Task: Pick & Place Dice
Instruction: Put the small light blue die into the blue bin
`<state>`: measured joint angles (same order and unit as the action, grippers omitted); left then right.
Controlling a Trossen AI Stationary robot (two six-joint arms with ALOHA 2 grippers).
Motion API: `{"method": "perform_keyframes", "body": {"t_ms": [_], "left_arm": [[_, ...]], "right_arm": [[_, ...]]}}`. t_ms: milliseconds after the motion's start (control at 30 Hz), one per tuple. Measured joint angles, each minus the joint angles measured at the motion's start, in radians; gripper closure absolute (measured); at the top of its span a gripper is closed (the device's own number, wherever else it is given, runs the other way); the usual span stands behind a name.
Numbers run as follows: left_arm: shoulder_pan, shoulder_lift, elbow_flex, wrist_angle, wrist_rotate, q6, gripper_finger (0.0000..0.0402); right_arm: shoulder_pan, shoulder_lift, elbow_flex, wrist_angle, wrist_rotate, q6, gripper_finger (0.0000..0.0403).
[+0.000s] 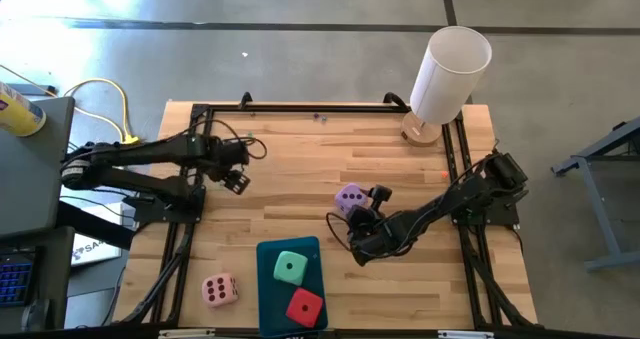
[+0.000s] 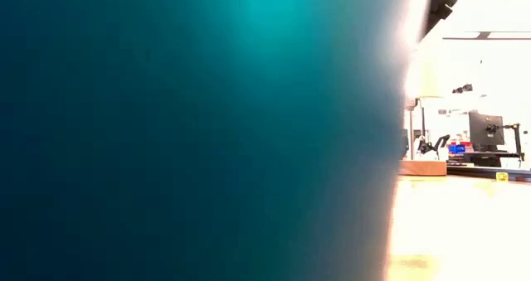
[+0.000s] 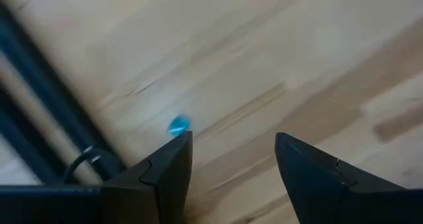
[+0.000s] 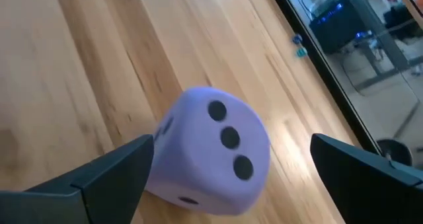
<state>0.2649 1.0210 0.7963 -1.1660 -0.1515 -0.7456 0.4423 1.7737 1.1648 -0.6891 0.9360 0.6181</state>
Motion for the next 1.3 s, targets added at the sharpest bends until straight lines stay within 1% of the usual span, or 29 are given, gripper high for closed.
{"method": "perform_keyframes", "body": {"t_ms": [167,367,567,667,833,933,1300], "left_arm": [[0.113,0.054,0.0,-0.031,0.053,0.113,0.0195],[0.197,0.125,0.0,-0.037,0.12,0.22,0.0195],[0.261,0.162,-0.028,-0.052,0.124,0.304,0.0195],[0.288,0.163,-0.048,-0.018,0.124,0.351,0.0195],[0.319,0.163,-0.099,0.033,0.151,0.364,0.0195],[0.328,0.163,-0.101,0.062,0.152,0.364,0.0195],[0.328,0.177,-0.112,0.063,0.13,0.332,0.0195]], "right_arm": [[0.0,0.0,0.0,0.047,0.003,-0.047,0.0004],[0.0,0.0,0.0,0.051,0.003,-0.047,0.0004],[0.0,0.0,0.0,0.051,0.001,-0.048,0.0004],[0.0,0.0,0.0,0.051,0.0,-0.051,0.0004],[0.0,0.0,0.0,0.067,0.0,-0.073,0.0004],[0.0,0.0,0.0,0.074,0.0,-0.074,0.0004],[0.0,0.0,0.0,0.091,-0.001,-0.093,0.0004]]}}
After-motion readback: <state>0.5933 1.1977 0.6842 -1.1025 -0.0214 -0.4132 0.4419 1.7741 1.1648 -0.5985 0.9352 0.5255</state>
